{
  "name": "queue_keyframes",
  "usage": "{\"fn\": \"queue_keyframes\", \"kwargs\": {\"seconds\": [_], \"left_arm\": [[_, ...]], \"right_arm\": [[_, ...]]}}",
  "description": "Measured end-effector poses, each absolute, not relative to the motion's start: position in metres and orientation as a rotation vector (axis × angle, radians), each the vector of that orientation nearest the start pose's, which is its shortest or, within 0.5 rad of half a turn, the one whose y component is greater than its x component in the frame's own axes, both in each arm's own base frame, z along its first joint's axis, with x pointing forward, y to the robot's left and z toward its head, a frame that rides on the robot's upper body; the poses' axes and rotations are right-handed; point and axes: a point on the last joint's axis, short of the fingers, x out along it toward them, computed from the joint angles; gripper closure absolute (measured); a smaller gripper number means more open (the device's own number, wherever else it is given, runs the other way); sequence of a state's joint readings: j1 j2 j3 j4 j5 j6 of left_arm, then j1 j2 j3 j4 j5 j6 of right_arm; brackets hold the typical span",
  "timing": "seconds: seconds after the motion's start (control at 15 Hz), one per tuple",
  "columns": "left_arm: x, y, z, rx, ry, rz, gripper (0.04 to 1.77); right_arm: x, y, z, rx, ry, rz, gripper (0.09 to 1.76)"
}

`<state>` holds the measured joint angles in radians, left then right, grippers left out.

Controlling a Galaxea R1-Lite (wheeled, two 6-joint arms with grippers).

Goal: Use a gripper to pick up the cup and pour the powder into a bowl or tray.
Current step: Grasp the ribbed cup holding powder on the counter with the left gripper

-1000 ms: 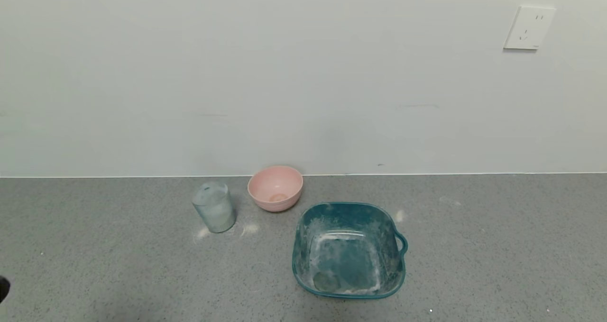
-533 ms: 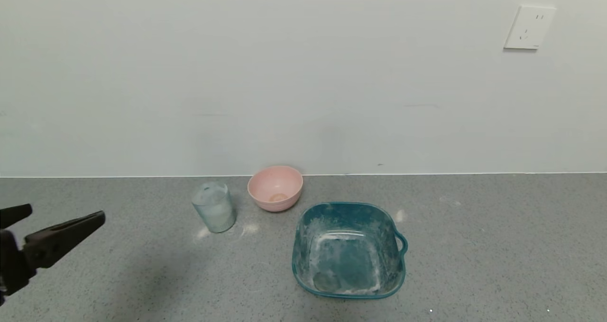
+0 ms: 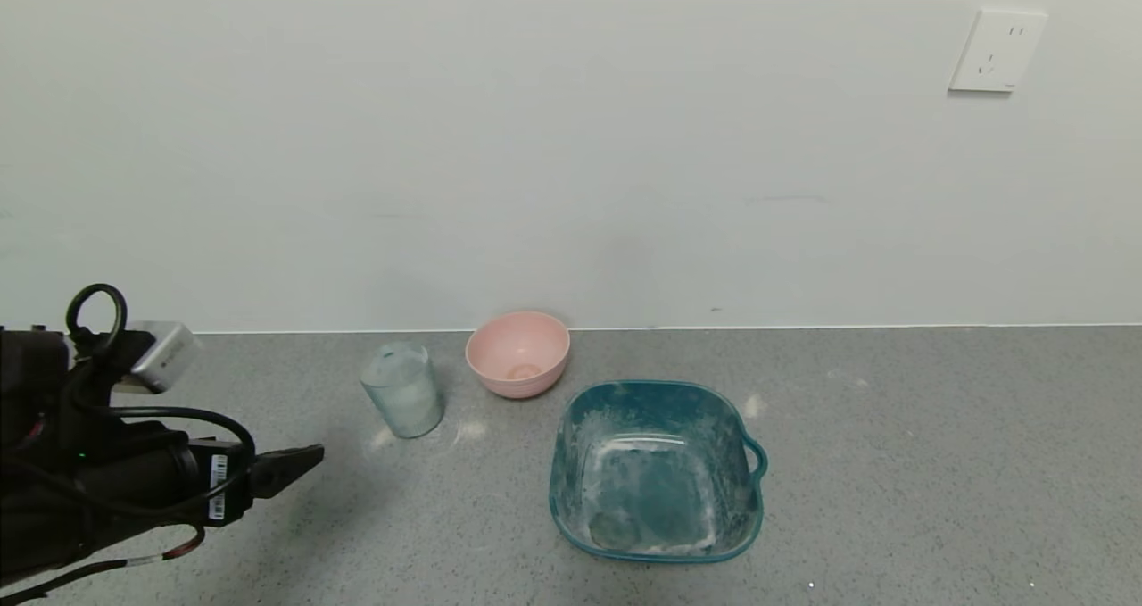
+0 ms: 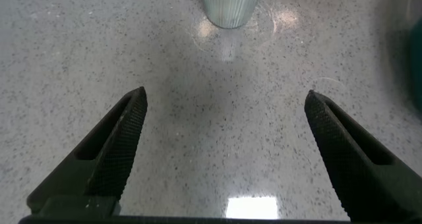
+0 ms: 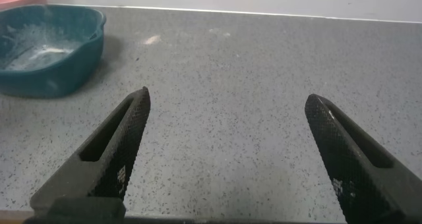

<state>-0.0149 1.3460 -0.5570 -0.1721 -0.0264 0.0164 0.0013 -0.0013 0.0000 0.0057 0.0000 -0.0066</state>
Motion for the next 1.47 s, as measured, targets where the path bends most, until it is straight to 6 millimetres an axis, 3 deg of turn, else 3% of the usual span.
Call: {"fn": "queue_keyframes", "kwargs": {"seconds": [0.4, 0.93, 1.47], "left_arm": [[0.228, -0.007, 0.113, 0.000, 0.629, -0.093, 0.09], [0.273, -0.012, 0.063, 0.004, 0.640, -0.119, 0.09], [0.300, -0.015, 0.045, -0.018, 0.448, -0.102, 0.09]], "right_arm": [[-0.023, 0.000, 0.075, -0.007, 0.005, 0.001, 0.14], [-0.023, 0.000, 0.075, -0.007, 0.004, 0.001, 0.14], [-0.023, 0.000, 0.075, -0.006, 0.005, 0.001, 0.14]]}}
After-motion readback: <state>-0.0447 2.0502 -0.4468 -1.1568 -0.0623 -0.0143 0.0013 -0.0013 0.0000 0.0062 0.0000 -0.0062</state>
